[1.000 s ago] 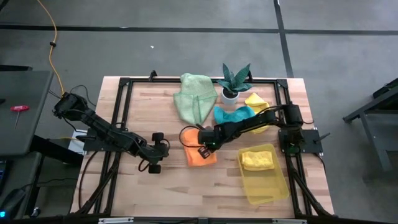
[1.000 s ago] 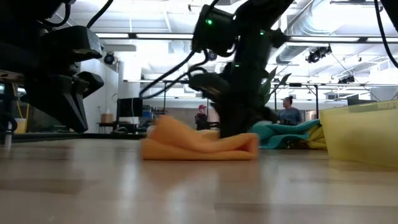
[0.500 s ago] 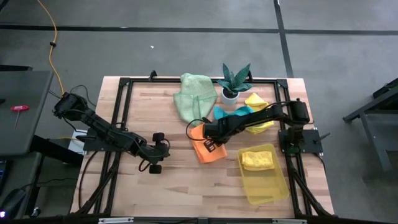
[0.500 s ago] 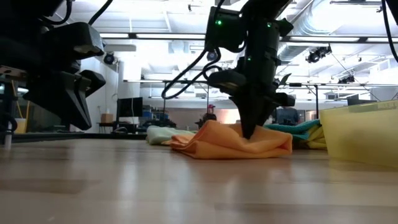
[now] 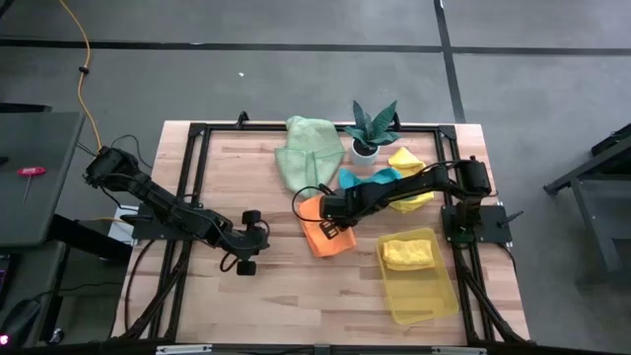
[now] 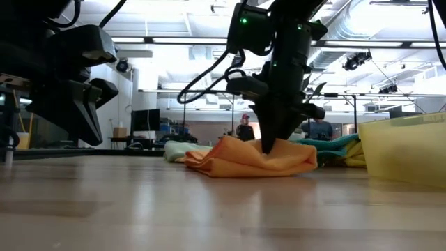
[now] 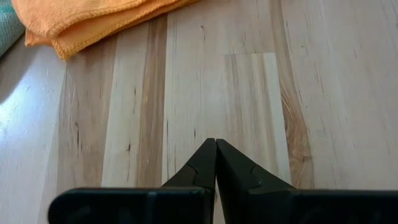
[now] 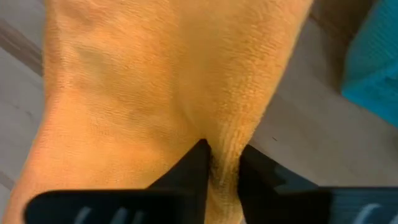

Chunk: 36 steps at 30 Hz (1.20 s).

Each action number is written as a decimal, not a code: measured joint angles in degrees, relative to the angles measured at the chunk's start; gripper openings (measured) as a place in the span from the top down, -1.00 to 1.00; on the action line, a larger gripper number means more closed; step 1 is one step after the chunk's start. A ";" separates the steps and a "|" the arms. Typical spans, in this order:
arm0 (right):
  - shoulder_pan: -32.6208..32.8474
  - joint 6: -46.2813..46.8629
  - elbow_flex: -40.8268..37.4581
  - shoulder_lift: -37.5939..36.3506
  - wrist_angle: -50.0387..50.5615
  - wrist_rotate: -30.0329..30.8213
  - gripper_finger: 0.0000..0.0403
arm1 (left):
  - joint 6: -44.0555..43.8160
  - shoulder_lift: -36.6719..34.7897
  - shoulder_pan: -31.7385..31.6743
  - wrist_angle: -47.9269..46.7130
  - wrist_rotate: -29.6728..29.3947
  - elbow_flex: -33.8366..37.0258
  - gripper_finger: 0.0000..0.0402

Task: Fold microfiber towels
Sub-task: Fold the orange microfiber cloth

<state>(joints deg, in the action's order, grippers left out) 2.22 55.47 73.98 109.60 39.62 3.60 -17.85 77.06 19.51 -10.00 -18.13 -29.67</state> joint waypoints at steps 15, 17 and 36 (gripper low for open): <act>-0.92 2.53 0.15 1.18 4.63 5.95 0.32 | -0.02 0.00 0.02 0.13 0.00 0.00 1.00; -1.17 2.31 0.15 1.18 4.33 5.05 0.32 | -0.02 0.00 0.02 0.13 0.00 0.00 1.00; -1.67 -1.95 0.15 1.20 4.60 5.31 0.96 | -0.04 0.00 0.02 0.42 1.05 0.00 1.00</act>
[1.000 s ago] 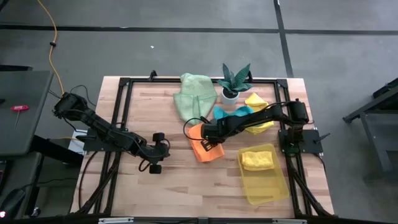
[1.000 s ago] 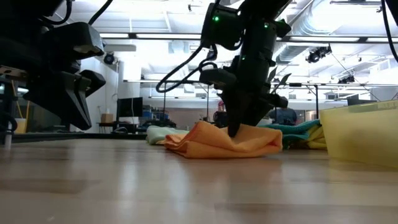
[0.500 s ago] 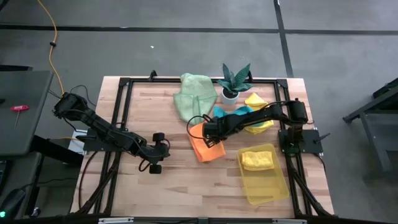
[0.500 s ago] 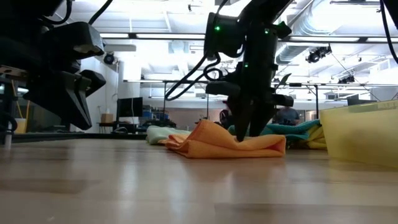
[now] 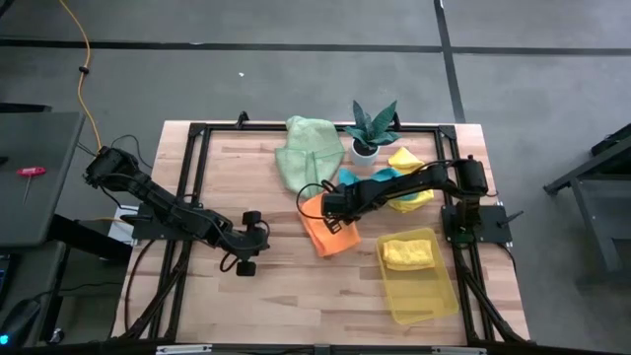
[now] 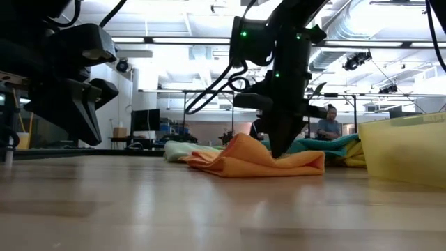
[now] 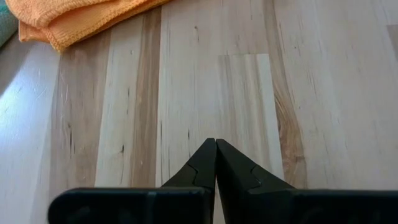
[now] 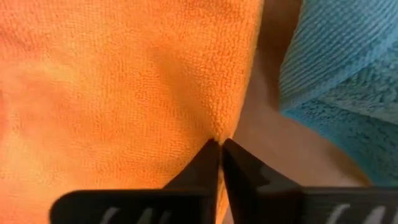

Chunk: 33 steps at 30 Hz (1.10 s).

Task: Fold microfiber towels
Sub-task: Fold the orange microfiber cloth

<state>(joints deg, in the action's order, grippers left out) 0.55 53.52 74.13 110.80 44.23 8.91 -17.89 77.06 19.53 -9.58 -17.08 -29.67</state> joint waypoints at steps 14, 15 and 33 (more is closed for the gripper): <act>3.64 -2.54 7.66 0.04 4.44 3.65 1.00 | 0.01 0.00 0.00 0.66 -0.06 0.00 1.00; 3.98 -2.56 8.23 0.04 4.37 3.89 1.00 | 0.00 0.00 0.00 0.66 -0.07 0.00 1.00; 6.00 1.57 8.20 0.73 -9.51 1.05 1.00 | 0.02 0.00 0.00 0.79 -0.20 0.00 1.00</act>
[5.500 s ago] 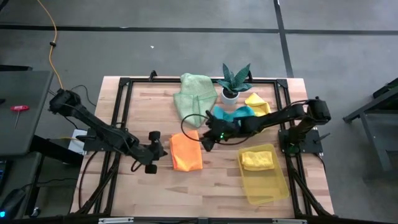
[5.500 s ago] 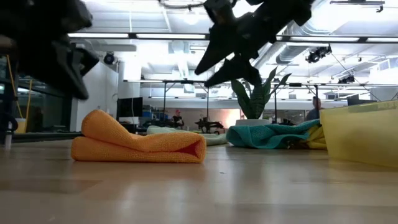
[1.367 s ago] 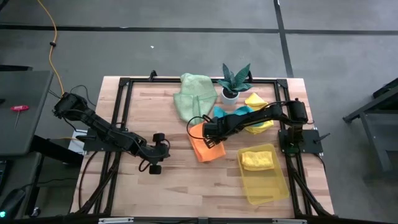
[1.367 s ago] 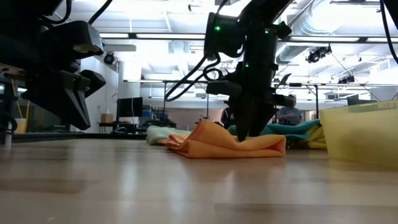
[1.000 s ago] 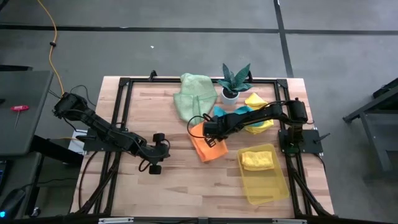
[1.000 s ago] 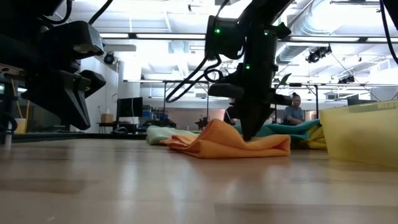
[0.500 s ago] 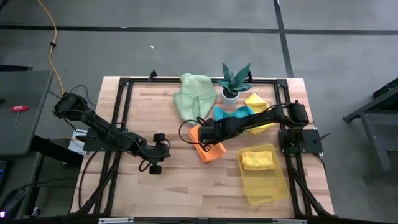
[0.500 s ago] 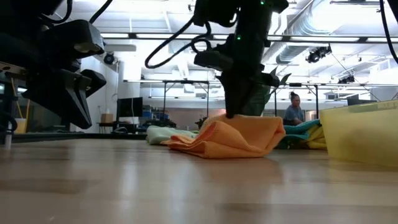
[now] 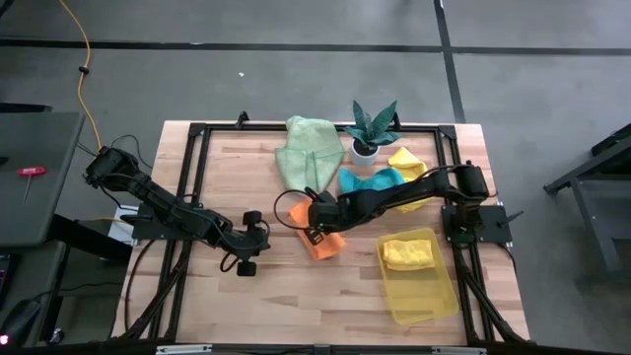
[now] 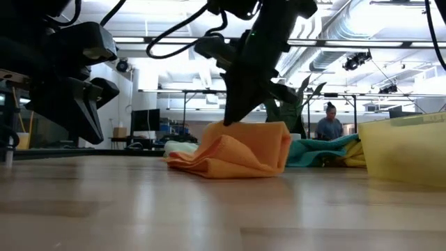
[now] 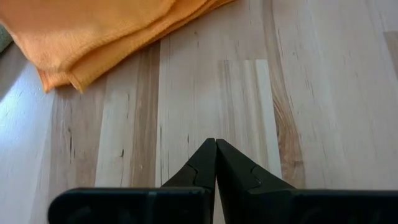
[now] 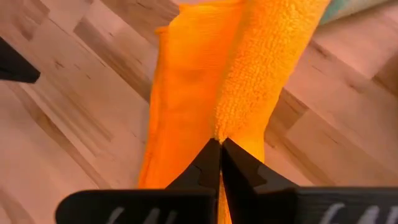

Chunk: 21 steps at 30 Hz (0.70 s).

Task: Fold microfiber towels
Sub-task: Fold the orange microfiber cloth

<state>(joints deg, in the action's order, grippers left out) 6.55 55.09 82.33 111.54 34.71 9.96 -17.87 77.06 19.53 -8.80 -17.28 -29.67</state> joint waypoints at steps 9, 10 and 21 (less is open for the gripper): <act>0.55 -0.85 0.00 3.31 -5.62 -3.74 1.00 | 0.28 1.68 -1.44 3.53 -3.72 0.00 1.00; 0.63 -1.03 0.00 3.47 -6.20 -3.80 1.00 | 1.01 2.41 -2.00 4.43 -3.67 0.08 1.00; 1.81 -0.52 0.00 4.07 -10.33 -3.46 1.00 | 7.46 16.18 -7.81 19.70 -5.51 -0.04 1.00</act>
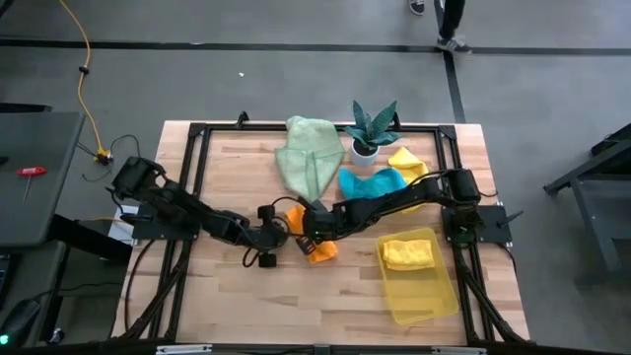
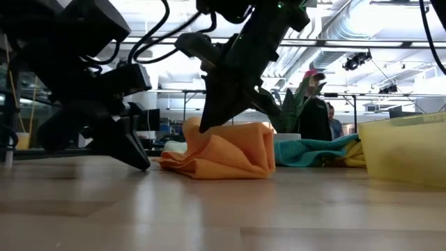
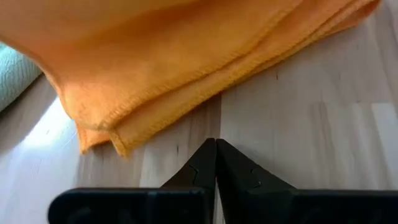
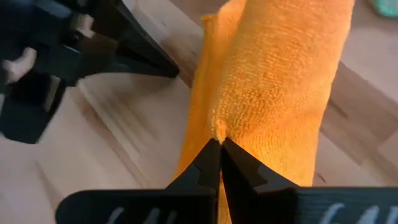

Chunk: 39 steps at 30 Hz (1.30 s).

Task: Fold microfiber towels
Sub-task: Fold the orange microfiber cloth

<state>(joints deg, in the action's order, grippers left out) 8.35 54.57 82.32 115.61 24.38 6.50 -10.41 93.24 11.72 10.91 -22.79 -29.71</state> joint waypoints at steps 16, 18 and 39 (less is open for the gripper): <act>0.60 2.88 0.00 4.15 -6.02 -0.27 1.00 | 0.10 2.55 -0.71 4.18 0.53 -0.09 1.00; 0.71 2.90 0.00 4.22 -5.82 -0.17 1.00 | 0.02 2.55 -0.72 4.17 0.57 -0.09 1.00; 1.68 -16.95 0.00 2.87 -13.26 -7.11 0.17 | -0.03 2.66 -0.70 4.01 0.36 -0.07 1.00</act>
<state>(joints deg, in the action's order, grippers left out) 10.04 37.61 82.32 118.48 11.12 -0.61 -10.44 95.90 11.03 14.91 -22.43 -29.78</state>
